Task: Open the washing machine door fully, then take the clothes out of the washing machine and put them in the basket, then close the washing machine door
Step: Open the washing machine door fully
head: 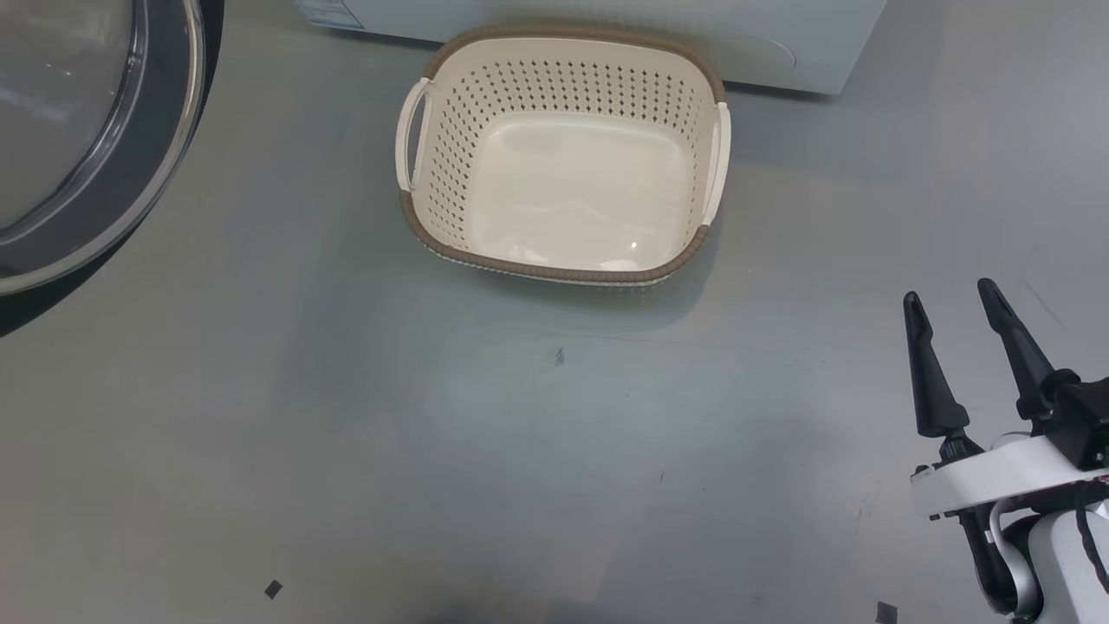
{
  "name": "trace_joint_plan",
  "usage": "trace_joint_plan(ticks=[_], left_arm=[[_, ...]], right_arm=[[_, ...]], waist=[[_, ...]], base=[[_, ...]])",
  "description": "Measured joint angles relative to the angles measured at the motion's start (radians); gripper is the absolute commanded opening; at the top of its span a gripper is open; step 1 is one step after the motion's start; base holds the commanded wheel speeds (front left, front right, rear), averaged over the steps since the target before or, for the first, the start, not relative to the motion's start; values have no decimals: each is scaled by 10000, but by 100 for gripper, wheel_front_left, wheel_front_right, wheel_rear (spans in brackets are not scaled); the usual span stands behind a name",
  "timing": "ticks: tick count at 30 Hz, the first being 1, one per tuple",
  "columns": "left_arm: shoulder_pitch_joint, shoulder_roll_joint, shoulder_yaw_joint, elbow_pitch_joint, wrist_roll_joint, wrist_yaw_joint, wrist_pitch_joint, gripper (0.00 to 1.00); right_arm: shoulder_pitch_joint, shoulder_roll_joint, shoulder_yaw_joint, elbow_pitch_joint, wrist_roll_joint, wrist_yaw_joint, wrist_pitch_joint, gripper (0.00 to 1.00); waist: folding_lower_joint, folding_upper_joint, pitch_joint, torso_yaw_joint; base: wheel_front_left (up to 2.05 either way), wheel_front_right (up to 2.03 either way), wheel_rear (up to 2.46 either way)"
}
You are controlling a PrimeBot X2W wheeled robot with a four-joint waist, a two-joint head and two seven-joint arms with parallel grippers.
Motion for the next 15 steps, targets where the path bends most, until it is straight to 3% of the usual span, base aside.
trace_joint_plan(ticks=[15], left_arm=[[17, -119, -568, 408, 571, -291, -29, 0]], right_arm=[[-130, 481, 157, 669, 132, 17, -295, 100]], waist=[[0, 0, -891, -175]], base=[[0, 0, 0]])
